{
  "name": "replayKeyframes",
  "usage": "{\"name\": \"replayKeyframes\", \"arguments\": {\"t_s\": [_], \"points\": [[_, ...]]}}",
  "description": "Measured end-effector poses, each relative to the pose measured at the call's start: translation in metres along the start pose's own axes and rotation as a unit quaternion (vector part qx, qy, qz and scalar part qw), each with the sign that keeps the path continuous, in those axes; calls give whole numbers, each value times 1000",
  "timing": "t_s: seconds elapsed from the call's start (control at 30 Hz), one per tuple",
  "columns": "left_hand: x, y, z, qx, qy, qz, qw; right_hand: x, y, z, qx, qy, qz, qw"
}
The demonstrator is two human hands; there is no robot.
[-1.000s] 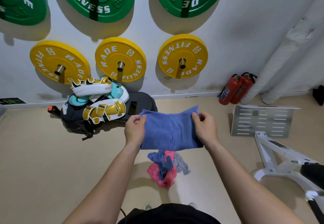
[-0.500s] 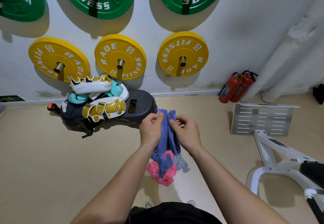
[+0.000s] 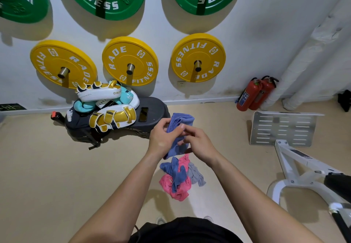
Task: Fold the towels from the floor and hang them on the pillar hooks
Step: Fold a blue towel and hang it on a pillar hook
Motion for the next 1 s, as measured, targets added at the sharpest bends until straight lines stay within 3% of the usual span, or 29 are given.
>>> {"name": "replayKeyframes", "arguments": {"t_s": [0.1,0.17,0.27,0.4,0.5,0.57,0.63,0.73,0.83,0.9,1.0], "points": [[-1,-8,-11,18,-15,5,1000,4,-2,3,-16,27,11,999],[0,-13,-19,25,-38,9,999,2,-6,-14,52,103,-23,993],[8,-16,-21,-29,-66,51,996,-13,-4,-47,184,256,-102,944],[24,-10,-9,-141,-160,150,965,-16,-13,-37,112,387,-121,907],[38,-1,-6,-169,-190,205,945,-8,-23,-21,23,436,-113,893],[43,-1,-12,-133,-204,230,942,2,-24,-18,-24,378,-89,921],[43,-5,-26,-58,-231,232,943,10,-18,-21,-44,243,-39,968],[34,-7,-43,45,-288,205,934,11,-9,-36,-8,83,-5,996],[24,-5,-45,74,-286,155,942,15,-9,-44,87,-70,11,994],[17,-3,-42,88,-216,90,968,20,-10,-42,156,-133,13,979],[3,-2,-33,100,-87,-11,991,24,-4,-41,267,-13,17,963]]}}
Point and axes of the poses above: each hand's wrist, its own y-axis away from the middle knuckle, its own z-axis out of the palm, x = y × z, the point moved 10 cm from there along -y, towards the middle knuckle, and after that the axes turned 9 degrees about x, right-handed, at the moved point
